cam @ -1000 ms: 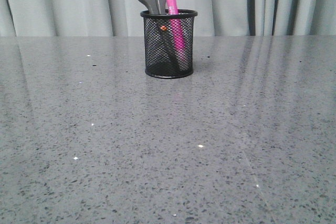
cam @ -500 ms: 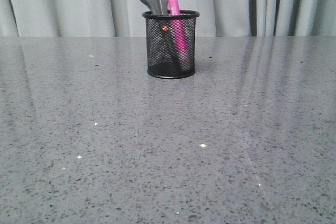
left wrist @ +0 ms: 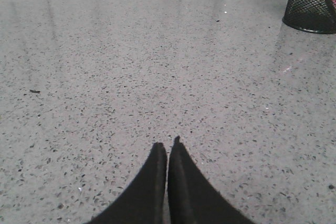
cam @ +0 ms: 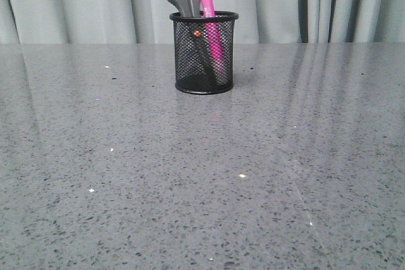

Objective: Put pen and scissors into bin

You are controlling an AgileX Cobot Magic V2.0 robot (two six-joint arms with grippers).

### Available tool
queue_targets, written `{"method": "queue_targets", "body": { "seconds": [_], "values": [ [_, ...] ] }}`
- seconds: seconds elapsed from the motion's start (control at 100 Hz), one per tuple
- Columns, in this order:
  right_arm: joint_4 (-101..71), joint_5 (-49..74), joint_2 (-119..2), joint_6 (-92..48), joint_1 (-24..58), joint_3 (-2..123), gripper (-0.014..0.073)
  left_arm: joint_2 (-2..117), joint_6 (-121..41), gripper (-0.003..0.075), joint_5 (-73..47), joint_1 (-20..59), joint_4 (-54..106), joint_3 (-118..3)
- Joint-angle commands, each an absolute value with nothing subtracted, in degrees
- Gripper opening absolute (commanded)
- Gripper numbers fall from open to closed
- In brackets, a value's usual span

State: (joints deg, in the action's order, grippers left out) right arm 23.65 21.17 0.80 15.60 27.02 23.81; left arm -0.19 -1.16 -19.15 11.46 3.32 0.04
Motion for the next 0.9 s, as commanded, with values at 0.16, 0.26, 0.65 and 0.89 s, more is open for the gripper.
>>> {"method": "queue_targets", "body": {
  "seconds": [0.16, 0.26, 0.65, 0.89],
  "values": [
    [24.8, 17.4, 1.1, 15.4, 26.9, 25.0, -0.0059, -1.7, -0.9, -0.0022, -15.3, 11.3, 4.0, 1.3],
    [24.8, 17.4, 1.1, 15.4, 26.9, 25.0, -0.0059, -1.7, -0.9, -0.0021, -15.3, 11.3, 4.0, 1.3],
    [24.8, 18.0, 1.1, 15.4, 26.9, 25.0, -0.0059, -1.7, -0.9, -0.0021, -15.3, 11.3, 4.0, 1.3],
    [24.8, 27.0, 1.1, 15.4, 26.9, 22.3, -0.0059, -1.7, -0.9, -0.0022, -15.3, 11.3, 4.0, 1.3]
  ]
}}
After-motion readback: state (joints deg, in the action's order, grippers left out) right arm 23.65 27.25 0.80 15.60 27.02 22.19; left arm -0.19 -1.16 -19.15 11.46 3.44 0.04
